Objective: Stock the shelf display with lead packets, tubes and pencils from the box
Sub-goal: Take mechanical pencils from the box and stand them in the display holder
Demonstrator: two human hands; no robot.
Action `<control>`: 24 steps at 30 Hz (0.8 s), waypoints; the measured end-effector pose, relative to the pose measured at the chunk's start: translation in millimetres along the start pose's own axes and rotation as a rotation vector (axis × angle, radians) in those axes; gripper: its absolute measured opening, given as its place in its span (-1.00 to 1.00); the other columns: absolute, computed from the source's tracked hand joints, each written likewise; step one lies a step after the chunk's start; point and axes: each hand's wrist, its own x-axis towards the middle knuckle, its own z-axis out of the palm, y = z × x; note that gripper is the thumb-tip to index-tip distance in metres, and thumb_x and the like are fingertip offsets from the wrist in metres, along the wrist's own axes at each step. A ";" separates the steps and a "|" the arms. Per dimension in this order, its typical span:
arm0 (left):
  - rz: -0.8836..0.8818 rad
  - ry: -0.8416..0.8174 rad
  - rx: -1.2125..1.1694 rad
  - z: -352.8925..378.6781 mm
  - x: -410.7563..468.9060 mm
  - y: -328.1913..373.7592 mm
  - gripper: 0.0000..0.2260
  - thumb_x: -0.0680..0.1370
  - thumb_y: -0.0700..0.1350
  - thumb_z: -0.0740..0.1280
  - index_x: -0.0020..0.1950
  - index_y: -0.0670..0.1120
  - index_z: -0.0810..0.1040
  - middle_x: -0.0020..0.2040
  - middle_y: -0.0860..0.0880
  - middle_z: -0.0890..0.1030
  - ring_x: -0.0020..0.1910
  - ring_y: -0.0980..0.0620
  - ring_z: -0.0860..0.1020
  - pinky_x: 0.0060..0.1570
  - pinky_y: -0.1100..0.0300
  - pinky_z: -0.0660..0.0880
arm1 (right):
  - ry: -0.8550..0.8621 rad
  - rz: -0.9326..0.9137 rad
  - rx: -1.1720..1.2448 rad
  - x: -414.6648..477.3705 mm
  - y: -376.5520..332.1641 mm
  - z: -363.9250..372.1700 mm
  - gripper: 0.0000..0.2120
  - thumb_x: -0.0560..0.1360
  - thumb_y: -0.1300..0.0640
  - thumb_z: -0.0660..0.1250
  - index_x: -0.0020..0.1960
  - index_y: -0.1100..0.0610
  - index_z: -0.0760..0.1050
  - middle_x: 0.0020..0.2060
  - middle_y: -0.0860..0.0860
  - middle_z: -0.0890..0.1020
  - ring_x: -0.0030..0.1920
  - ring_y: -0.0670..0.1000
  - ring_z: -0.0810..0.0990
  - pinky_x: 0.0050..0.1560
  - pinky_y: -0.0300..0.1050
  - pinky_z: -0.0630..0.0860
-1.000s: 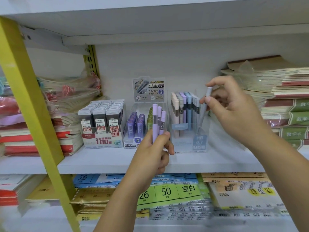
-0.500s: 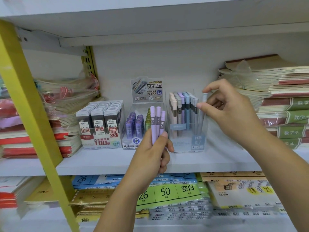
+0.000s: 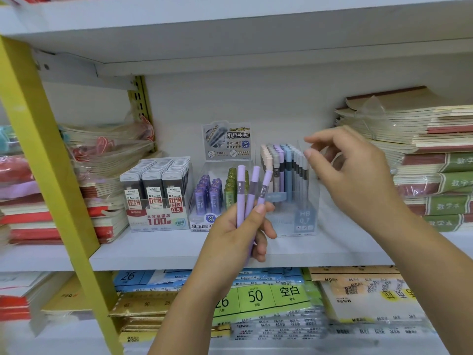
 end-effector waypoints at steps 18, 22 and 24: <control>-0.008 0.075 0.080 -11.7 2.9 -4.1 -0.81 0.61 0.17 0.22 0.04 0.22 0.62 -0.31 0.04 0.61 -0.53 0.12 0.31 -0.54 0.28 0.27 | 0.168 0.017 0.485 7.4 -13.5 -9.1 -0.77 0.54 0.17 0.27 0.04 -0.17 0.45 -0.22 -0.05 0.64 -0.21 -0.04 0.62 -0.31 -0.30 0.49; -0.015 0.092 0.077 -14.4 4.0 -4.7 -0.80 0.66 0.11 0.20 0.04 0.19 0.62 -0.34 0.06 0.54 -0.54 0.13 0.26 -0.55 0.32 0.22 | 0.108 -0.001 0.338 5.7 -4.3 -2.8 -0.78 0.56 0.20 0.29 0.12 -0.07 0.47 -0.19 0.02 0.64 -0.14 0.00 0.60 -0.21 -0.27 0.49; -0.025 0.095 0.070 -14.0 4.2 -4.5 -0.79 0.67 0.09 0.19 0.02 0.18 0.62 -0.34 0.06 0.54 -0.54 0.14 0.26 -0.55 0.32 0.22 | 0.087 -0.007 0.343 4.1 -4.2 -0.2 -0.78 0.56 0.21 0.29 0.13 -0.05 0.46 -0.17 0.06 0.63 -0.13 0.04 0.59 -0.20 -0.24 0.50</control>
